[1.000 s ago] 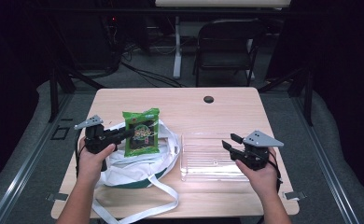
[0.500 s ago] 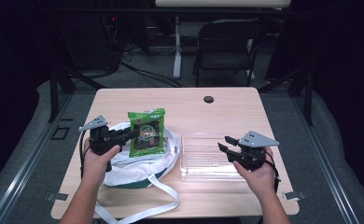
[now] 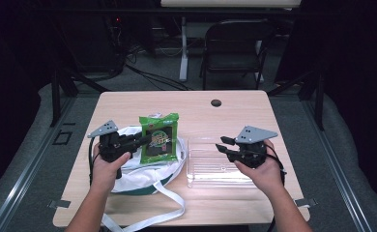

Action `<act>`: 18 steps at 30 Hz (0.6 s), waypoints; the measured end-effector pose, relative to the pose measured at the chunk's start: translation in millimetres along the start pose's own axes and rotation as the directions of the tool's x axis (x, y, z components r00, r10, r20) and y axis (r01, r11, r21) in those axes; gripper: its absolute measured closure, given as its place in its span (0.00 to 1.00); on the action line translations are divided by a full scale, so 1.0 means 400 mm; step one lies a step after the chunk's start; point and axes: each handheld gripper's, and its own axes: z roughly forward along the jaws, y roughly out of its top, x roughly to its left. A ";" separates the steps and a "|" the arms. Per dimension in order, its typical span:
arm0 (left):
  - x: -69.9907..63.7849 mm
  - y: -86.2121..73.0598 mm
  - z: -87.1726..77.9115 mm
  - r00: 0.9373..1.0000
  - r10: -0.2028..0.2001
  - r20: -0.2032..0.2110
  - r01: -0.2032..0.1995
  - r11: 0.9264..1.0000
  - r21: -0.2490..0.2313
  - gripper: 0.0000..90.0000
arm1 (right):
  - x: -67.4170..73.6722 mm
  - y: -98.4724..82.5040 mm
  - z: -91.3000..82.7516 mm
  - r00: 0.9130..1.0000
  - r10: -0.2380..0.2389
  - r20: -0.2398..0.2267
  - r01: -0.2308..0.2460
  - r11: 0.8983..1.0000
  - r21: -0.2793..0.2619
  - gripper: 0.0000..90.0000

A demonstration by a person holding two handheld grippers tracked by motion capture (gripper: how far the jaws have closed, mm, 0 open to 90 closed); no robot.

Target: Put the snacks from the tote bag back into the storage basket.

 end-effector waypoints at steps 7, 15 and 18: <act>-0.012 0.002 0.005 1.000 0.007 0.014 -0.007 1.000 -0.004 0.81 | 0.007 0.052 0.009 0.995 -0.052 -0.082 0.053 0.999 0.007 0.75; -0.029 0.004 0.013 0.999 0.022 0.033 -0.022 1.000 -0.011 0.81 | 0.018 0.109 0.016 0.988 -0.111 -0.106 0.112 0.994 0.005 0.73; -0.036 0.005 0.018 0.999 0.029 0.043 -0.029 1.000 -0.012 0.81 | 0.026 0.144 0.019 0.980 -0.162 -0.112 0.164 0.986 0.011 0.73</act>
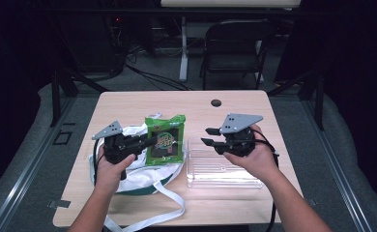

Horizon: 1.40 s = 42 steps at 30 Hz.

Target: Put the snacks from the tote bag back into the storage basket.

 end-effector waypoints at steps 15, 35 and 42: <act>-0.031 0.005 0.015 0.997 0.064 0.037 -0.064 0.998 0.006 0.81 | 0.010 0.108 0.024 0.986 -0.158 -0.044 0.161 0.984 0.076 0.70; -0.065 0.012 0.025 0.990 0.123 0.069 -0.123 0.992 0.005 0.81 | 0.020 0.170 0.049 0.966 -0.244 -0.089 0.254 0.958 0.135 0.62; -0.075 0.013 0.029 0.987 0.140 0.075 -0.141 0.990 0.011 0.81 | 0.026 0.177 0.049 0.962 -0.255 -0.103 0.268 0.954 0.139 0.61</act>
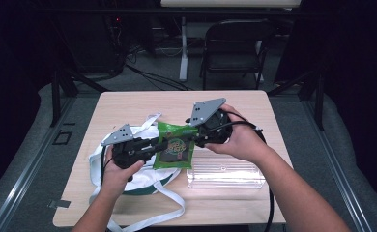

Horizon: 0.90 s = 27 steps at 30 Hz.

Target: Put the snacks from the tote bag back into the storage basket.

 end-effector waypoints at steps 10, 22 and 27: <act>-0.011 0.002 0.007 1.000 0.022 0.009 -0.022 1.000 0.005 0.81 | 0.001 0.004 0.013 1.000 -0.016 -0.026 0.017 0.999 0.036 0.58; -0.025 0.003 0.016 0.999 0.044 0.030 -0.045 0.999 0.018 0.81 | 0.000 0.007 0.033 0.997 -0.030 -0.074 0.035 0.996 0.079 0.58; -0.032 0.005 0.020 0.997 0.065 0.041 -0.066 0.998 0.023 0.81 | 0.000 0.007 0.044 0.993 -0.035 -0.109 0.047 0.993 0.108 0.60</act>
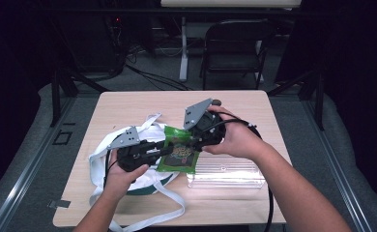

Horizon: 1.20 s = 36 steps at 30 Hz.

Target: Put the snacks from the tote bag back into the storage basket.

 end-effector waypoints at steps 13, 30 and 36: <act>-0.015 0.001 0.013 0.999 0.043 0.007 -0.043 0.999 0.032 0.81 | 0.001 -0.003 0.012 0.999 0.000 -0.054 0.003 0.999 0.049 0.69; -0.023 0.002 0.016 0.998 0.070 0.000 -0.070 0.997 0.024 0.81 | 0.004 0.005 0.006 0.996 -0.013 -0.087 0.020 0.996 0.081 0.86; -0.021 0.000 0.018 0.999 0.055 -0.002 -0.055 0.998 0.018 0.79 | 0.006 0.006 0.006 0.996 -0.026 -0.082 0.033 0.996 0.087 0.87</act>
